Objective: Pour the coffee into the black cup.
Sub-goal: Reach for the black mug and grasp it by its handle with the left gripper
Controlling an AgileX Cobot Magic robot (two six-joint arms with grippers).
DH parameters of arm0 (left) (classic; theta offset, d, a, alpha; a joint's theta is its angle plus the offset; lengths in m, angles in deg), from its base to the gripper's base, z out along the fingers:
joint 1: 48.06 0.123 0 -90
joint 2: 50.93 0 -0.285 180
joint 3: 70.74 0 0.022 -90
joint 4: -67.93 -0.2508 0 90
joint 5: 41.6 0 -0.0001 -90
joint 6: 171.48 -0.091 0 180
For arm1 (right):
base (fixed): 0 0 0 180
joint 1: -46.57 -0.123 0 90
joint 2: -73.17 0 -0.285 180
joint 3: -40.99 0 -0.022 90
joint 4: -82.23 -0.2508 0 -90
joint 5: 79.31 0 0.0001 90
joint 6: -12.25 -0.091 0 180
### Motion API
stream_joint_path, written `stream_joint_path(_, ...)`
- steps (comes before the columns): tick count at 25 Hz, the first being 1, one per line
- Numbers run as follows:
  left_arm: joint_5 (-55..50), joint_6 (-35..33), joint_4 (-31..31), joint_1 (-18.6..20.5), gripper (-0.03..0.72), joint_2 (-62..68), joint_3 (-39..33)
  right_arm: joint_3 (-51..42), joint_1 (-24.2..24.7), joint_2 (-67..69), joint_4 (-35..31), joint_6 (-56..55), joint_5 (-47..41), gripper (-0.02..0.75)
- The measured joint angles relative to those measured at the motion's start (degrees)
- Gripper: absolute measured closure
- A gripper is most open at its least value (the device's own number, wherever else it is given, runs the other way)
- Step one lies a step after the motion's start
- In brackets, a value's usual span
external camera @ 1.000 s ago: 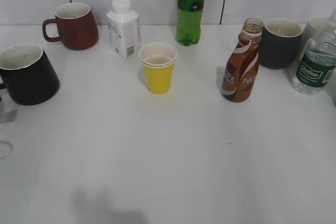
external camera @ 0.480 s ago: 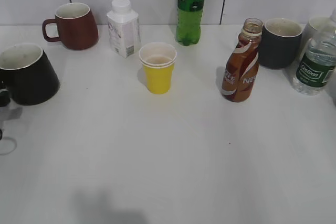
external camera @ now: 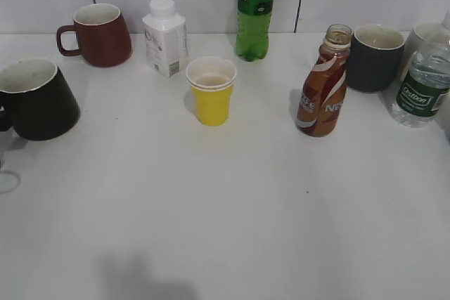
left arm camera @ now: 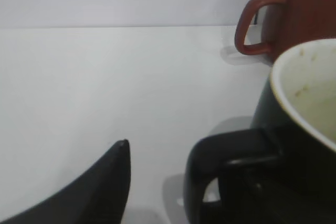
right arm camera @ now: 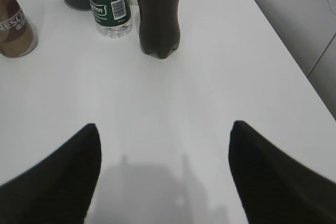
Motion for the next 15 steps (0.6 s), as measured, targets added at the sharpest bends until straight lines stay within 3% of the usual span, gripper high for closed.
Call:
stream_joint_path(9,-4.4,5.5,-12.3,5.5,0.274,0.0,3.0,0.0,0.0,0.0,0.0,0.0,0.0,0.150)
stream_joint_path(15,-5.6,5.8,-17.0,6.8,0.274,1.1,5.0,0.0,0.0,0.0,0.0,0.0,0.0,0.150)
